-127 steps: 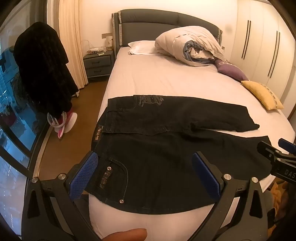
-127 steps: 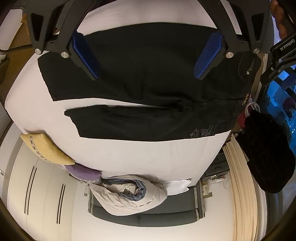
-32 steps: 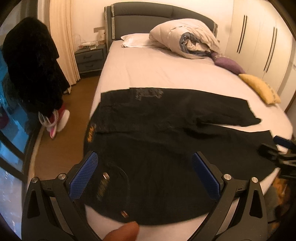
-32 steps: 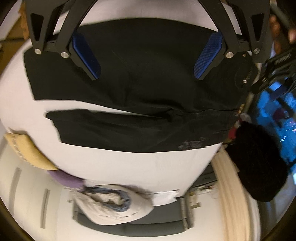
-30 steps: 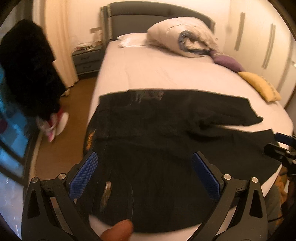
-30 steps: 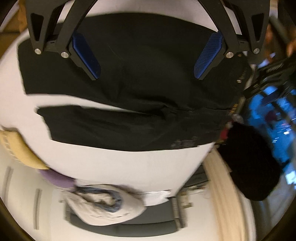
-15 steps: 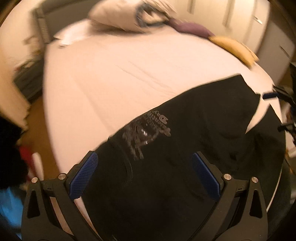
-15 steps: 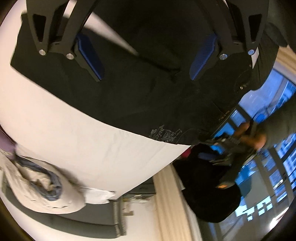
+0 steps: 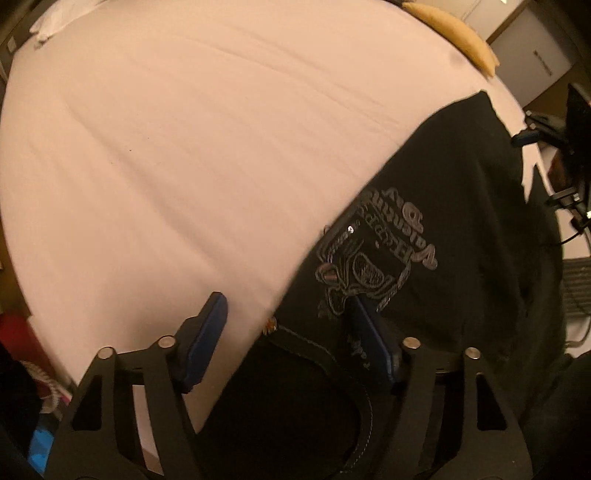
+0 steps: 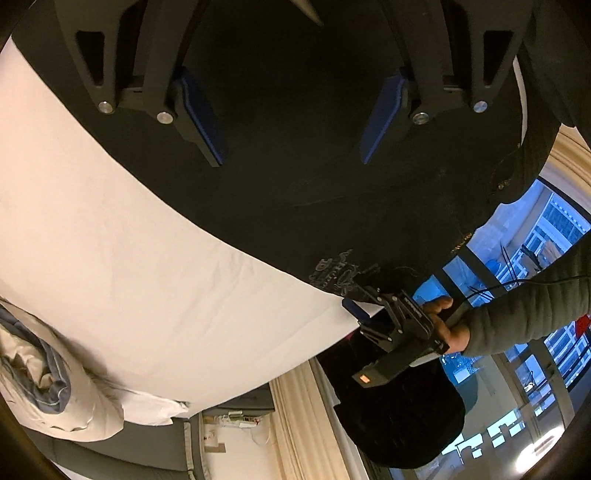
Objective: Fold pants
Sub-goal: 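Close both grippers on the waistband edge of the black jeans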
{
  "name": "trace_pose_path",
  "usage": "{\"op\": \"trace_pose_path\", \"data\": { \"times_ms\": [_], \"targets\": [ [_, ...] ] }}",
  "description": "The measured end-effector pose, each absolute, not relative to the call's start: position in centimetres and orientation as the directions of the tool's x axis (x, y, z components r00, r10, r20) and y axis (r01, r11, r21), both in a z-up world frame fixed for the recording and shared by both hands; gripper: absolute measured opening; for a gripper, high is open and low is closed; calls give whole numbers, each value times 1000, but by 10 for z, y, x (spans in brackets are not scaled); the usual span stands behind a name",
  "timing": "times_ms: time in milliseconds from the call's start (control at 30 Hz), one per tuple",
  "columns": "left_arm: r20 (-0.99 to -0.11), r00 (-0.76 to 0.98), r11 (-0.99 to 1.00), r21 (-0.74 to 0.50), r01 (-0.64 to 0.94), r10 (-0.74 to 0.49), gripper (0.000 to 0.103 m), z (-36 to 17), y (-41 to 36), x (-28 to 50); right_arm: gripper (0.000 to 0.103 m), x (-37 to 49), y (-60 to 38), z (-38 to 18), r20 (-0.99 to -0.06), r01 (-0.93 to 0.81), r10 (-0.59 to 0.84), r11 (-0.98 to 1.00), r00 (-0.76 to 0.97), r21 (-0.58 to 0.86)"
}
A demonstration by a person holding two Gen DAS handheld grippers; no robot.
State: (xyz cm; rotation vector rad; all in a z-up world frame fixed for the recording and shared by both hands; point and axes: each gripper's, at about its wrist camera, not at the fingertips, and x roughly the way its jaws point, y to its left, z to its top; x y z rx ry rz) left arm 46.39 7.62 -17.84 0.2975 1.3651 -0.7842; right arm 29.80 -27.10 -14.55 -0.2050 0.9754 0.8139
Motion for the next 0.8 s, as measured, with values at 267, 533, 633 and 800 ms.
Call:
{"op": "trace_pose_path", "data": {
  "times_ms": [267, 533, 633, 800],
  "targets": [
    [-969, 53, 687, -131, 714, -240, 11, -163, 72, 455, 54, 321, -260, -150, -833, -707, 472, 692, 289, 146],
    [-933, 270, 703, 26, 711, -239, 10, -107, 87, 439, 53, 351, -237, -148, -858, -746, 415, 663, 303, 57],
    [-922, 328, 696, 98, 711, -206, 10, -101, 88, 430, 53, 365, -224, -153, -880, -762, 367, 647, 301, 9],
    [-896, 405, 688, 179, 703, -181, 10, -100, 69, 400, 53, 391, -204, -163, -912, -798, 325, 603, 251, -5]
  ]
}}
